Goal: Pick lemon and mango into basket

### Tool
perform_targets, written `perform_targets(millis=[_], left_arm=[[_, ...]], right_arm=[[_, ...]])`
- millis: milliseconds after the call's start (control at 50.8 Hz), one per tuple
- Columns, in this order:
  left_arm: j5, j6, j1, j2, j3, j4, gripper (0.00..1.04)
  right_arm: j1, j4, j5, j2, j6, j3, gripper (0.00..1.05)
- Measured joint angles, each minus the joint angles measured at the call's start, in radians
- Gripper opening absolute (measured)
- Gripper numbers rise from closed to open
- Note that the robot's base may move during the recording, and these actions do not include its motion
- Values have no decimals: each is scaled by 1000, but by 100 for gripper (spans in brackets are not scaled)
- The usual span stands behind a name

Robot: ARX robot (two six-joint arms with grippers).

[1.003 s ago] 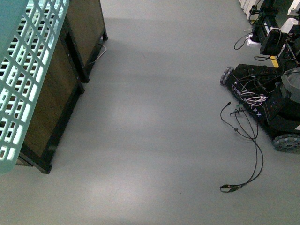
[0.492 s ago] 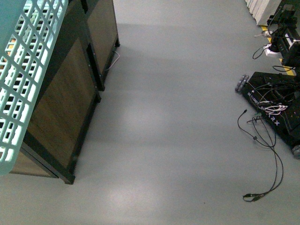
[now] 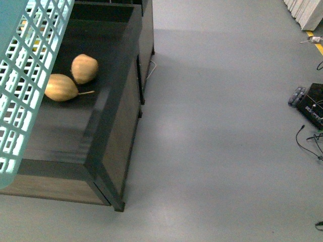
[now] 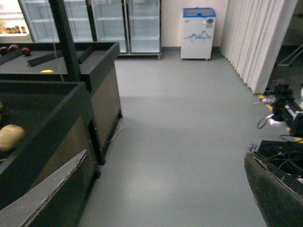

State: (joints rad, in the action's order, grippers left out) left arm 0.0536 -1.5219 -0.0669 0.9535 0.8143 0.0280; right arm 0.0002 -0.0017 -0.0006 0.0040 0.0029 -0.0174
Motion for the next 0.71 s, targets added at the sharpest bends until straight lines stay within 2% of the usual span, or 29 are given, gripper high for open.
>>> perform_targets(millis=[708], left_arm=[[1, 2, 0, 0, 1, 0, 5]], right_arm=[[0, 0, 3, 0, -1, 0, 96]])
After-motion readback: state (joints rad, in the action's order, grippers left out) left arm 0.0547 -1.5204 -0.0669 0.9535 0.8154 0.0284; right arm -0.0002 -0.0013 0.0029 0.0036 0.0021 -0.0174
